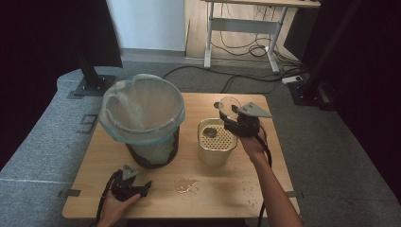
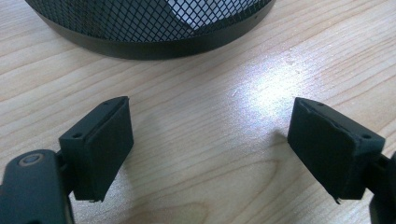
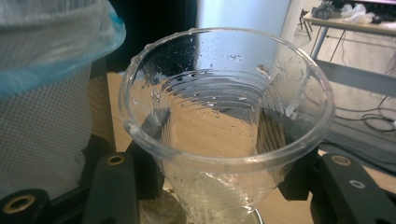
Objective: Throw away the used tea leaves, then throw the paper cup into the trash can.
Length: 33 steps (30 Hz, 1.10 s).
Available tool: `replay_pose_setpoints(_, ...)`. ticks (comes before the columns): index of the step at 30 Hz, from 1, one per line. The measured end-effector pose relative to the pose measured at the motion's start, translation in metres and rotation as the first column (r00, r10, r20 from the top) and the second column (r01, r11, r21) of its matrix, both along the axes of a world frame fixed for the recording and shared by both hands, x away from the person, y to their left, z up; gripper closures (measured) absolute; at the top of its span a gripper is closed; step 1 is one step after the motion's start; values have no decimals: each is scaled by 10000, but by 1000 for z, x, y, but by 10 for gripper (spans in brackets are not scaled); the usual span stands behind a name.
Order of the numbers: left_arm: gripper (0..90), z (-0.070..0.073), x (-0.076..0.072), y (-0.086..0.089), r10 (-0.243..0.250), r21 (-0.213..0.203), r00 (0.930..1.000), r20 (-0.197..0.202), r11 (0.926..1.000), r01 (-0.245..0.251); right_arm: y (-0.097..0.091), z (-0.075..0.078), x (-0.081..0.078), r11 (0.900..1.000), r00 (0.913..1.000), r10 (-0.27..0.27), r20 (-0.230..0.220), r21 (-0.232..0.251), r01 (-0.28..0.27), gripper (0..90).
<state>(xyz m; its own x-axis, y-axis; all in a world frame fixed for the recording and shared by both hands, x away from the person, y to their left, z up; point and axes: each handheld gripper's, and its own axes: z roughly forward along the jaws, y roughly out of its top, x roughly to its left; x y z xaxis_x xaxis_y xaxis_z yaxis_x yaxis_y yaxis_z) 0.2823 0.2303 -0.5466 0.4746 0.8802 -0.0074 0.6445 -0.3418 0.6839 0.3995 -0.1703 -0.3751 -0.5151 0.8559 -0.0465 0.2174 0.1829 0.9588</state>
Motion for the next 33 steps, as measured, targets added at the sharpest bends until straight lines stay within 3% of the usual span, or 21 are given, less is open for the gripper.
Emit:
replay_pose_setpoints(6,137,0,0,0,-1,1,10000,2,10000,1,-4,1,1,9996,9999,-105,-118,270,108,452)
replay_pose_setpoints(9,137,0,0,0,-14,-1,10000,-1,10000,14,-3,3,1,9996,9999,-63,89,265,61,452)
replay_pose_setpoints(20,134,0,1,0,-17,11,10000,-10,10000,17,11,36,0,9980,9984,29,565,623,-65,450)
replay_pose_setpoints(27,135,0,1,0,-8,5,10000,2,10000,8,32,61,1,9914,9958,451,797,1191,-544,449)
replay_pose_setpoints(33,135,0,1,0,-34,18,10000,6,10000,34,64,82,0,9804,9907,1031,890,1588,-1163,447)
